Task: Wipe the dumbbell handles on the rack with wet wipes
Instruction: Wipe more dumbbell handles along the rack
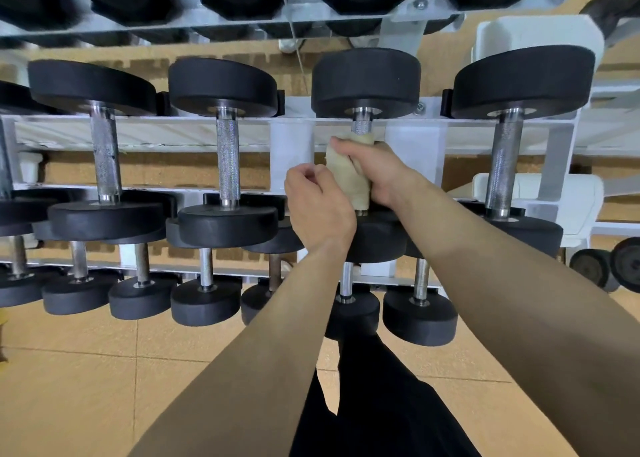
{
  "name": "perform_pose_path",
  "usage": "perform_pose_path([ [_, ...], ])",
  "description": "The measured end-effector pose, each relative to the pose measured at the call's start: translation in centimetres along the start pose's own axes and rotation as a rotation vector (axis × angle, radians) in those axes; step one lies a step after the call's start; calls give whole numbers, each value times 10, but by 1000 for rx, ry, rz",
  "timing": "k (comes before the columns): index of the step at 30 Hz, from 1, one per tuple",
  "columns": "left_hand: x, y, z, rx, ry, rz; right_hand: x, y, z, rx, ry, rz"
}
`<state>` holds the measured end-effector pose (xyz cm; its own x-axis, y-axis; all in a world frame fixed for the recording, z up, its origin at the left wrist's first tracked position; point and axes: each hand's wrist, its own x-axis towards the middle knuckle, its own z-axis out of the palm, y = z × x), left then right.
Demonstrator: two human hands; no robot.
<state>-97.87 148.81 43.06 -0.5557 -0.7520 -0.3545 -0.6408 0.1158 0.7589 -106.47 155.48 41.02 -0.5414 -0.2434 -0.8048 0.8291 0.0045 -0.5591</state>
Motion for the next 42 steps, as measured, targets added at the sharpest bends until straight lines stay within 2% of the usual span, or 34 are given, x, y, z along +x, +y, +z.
perform_pose_path([
  [5,-1,0,1,9,-37,-4,6,-11,-3,112,-83,-25],
  [11,-2,2,0,10,-42,-8,6,-16,1,65,3,-86],
  [17,-3,3,-2,8,-48,-3,-8,15,-10,-311,-22,-30],
  [20,-4,4,-2,10,-60,6,-6,15,-10,-376,5,36],
  [26,-4,4,-2,17,-68,-14,6,-8,0,-44,107,-13],
  [33,-5,3,-2,31,-69,-7,17,-21,7,70,178,-94],
  [35,-5,5,-3,27,-75,-3,17,-16,6,15,196,-146],
  [37,-5,5,-3,21,-76,-18,11,-5,1,-102,148,-121],
  [40,-3,6,-3,11,-79,-39,-5,14,-11,-283,-43,-2],
  [42,-4,7,-3,11,-78,-36,-8,19,-14,-376,-72,34],
])
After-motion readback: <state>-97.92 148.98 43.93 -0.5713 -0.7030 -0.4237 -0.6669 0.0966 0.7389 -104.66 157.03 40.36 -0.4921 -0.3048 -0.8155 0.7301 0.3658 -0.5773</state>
